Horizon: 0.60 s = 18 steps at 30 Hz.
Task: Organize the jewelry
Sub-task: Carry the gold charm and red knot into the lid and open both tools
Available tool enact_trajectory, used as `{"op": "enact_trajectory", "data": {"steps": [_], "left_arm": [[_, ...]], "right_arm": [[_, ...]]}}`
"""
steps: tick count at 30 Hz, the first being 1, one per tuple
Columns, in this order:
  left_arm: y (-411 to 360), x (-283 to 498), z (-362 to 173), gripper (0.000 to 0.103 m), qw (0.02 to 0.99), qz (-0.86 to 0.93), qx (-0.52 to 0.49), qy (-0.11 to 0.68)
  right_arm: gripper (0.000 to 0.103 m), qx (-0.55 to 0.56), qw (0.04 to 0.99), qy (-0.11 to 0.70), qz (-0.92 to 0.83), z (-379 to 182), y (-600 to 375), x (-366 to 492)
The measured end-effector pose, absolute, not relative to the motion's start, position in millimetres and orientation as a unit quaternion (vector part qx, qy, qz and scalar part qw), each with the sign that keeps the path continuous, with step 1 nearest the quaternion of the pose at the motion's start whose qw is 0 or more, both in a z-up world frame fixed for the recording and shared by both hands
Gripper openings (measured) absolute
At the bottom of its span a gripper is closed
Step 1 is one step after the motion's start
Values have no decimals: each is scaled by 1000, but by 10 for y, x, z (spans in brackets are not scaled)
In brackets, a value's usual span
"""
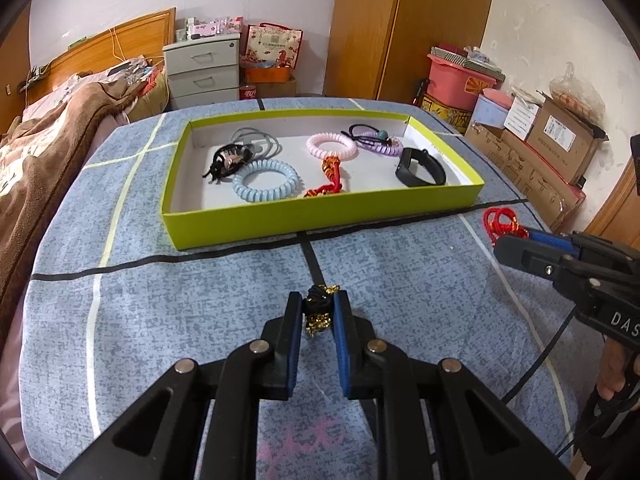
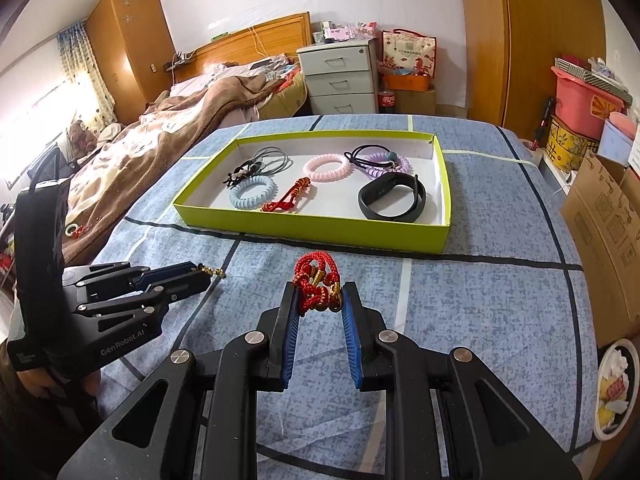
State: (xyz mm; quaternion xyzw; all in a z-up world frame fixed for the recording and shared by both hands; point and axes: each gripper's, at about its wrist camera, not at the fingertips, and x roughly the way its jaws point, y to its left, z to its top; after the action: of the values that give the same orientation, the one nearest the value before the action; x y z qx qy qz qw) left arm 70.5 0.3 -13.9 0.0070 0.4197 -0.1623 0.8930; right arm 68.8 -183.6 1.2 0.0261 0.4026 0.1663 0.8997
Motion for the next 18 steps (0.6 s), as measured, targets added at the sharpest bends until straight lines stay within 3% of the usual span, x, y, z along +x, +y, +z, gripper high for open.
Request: {"op": "enact_trajectory", "data": {"steps": [18], "left_arm": [[112,771,306,16,914,-157,-4,374]], "right_arm": [[22,29,912,372,171,333,-1807,700]]}}
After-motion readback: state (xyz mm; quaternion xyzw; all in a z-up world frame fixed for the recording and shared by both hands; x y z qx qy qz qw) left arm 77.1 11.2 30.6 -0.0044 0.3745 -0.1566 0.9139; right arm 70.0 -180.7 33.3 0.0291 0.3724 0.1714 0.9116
